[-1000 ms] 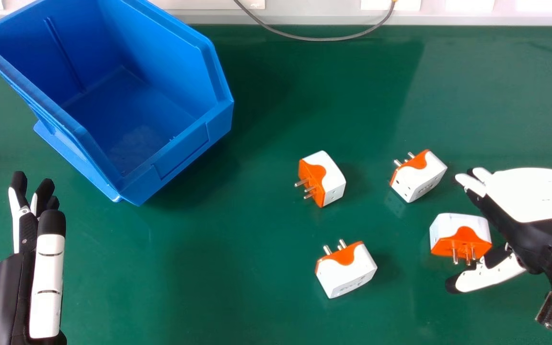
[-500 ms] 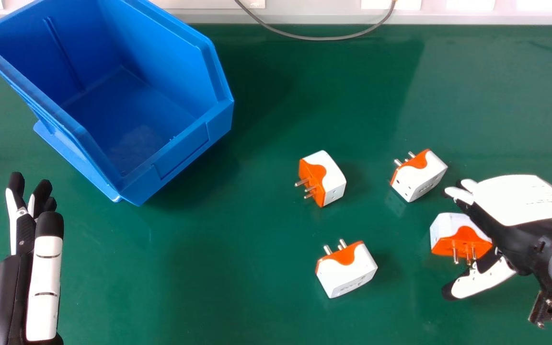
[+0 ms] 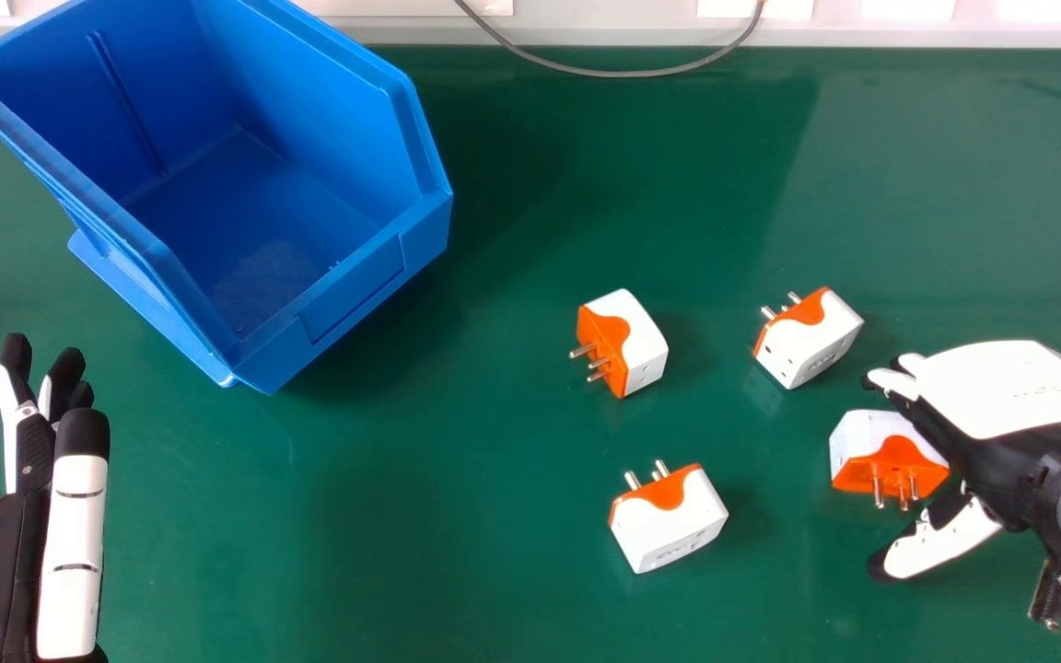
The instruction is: Pick all objects and put in blue box
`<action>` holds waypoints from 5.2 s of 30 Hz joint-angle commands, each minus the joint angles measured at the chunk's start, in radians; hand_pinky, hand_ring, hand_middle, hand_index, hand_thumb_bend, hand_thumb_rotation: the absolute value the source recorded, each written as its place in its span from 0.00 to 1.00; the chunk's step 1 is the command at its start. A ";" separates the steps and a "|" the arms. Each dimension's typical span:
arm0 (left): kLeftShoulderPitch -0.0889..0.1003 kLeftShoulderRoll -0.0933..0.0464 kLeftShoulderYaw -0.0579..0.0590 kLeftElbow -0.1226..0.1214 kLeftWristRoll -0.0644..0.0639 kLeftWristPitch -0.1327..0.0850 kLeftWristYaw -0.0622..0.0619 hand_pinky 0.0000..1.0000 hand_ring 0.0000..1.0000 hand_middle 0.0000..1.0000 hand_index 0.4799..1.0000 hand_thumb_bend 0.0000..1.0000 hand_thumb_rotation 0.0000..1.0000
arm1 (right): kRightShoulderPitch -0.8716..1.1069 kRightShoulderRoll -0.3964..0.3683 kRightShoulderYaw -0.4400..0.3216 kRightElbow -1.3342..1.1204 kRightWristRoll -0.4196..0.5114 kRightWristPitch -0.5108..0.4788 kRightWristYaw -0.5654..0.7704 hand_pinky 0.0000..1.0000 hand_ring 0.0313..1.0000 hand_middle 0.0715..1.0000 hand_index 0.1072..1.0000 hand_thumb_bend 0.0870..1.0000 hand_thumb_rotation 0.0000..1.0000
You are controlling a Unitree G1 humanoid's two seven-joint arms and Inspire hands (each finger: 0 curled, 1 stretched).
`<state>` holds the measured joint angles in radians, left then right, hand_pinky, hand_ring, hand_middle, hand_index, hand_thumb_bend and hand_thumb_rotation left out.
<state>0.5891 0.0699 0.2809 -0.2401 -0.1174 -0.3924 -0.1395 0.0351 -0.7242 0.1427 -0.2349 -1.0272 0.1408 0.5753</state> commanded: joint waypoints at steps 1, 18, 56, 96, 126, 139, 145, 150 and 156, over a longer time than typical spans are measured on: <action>0.011 0.011 0.009 -0.021 0.004 -0.024 -0.002 1.00 1.00 1.00 1.00 0.57 1.00 | -0.033 -0.021 0.003 0.005 -0.010 -0.005 0.000 0.91 0.94 0.95 0.90 0.62 0.44; 0.047 0.005 0.006 -0.053 -0.015 -0.021 -0.015 1.00 1.00 1.00 1.00 0.59 1.00 | -0.067 -0.036 0.024 0.054 0.003 -0.014 0.016 0.90 0.94 0.95 0.90 0.60 0.42; 0.060 -0.005 -0.004 -0.078 -0.007 -0.013 -0.011 1.00 1.00 1.00 1.00 0.62 1.00 | -0.184 -0.066 0.118 0.198 -0.022 -0.099 -0.085 0.60 0.64 0.69 0.69 0.43 0.35; 0.082 -0.003 -0.002 -0.109 -0.013 0.003 -0.015 1.00 1.00 1.00 1.00 0.62 1.00 | -0.112 -0.095 0.035 0.079 0.076 -0.137 -0.159 0.36 0.45 0.52 0.40 0.45 0.00; 0.034 -0.015 -0.048 -0.117 0.030 0.047 0.016 1.00 1.00 1.00 1.00 0.64 1.00 | -0.339 0.232 0.104 -0.084 0.184 -0.325 -0.317 0.35 0.41 0.44 0.45 0.45 0.00; -0.007 -0.012 -0.050 -0.093 0.020 0.064 0.021 1.00 1.00 1.00 1.00 0.67 1.00 | -0.737 0.556 0.304 0.435 0.078 -0.305 -0.564 0.33 0.41 0.49 0.42 0.44 0.00; -0.007 -0.014 -0.053 -0.089 0.030 0.060 0.027 1.00 1.00 1.00 1.00 0.66 1.00 | -0.935 0.691 0.352 0.704 0.090 -0.265 -0.652 0.32 0.40 0.45 0.45 0.45 0.00; -0.007 -0.015 -0.060 -0.090 0.043 0.061 0.036 1.00 1.00 1.00 1.00 0.65 1.00 | -1.106 0.793 0.386 0.943 0.093 -0.252 -0.733 0.32 0.39 0.43 0.47 0.44 0.00; -0.005 -0.018 -0.063 -0.087 0.048 0.052 0.040 1.00 1.00 1.00 1.00 0.64 1.00 | -1.274 0.875 0.435 1.224 0.091 -0.272 -0.866 0.32 0.38 0.44 0.47 0.44 0.00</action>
<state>0.5782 0.0532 0.2182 -0.3186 -0.0772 -0.3184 -0.1043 -1.1709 0.1263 0.5716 0.9576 -0.9452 -0.1224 -0.2469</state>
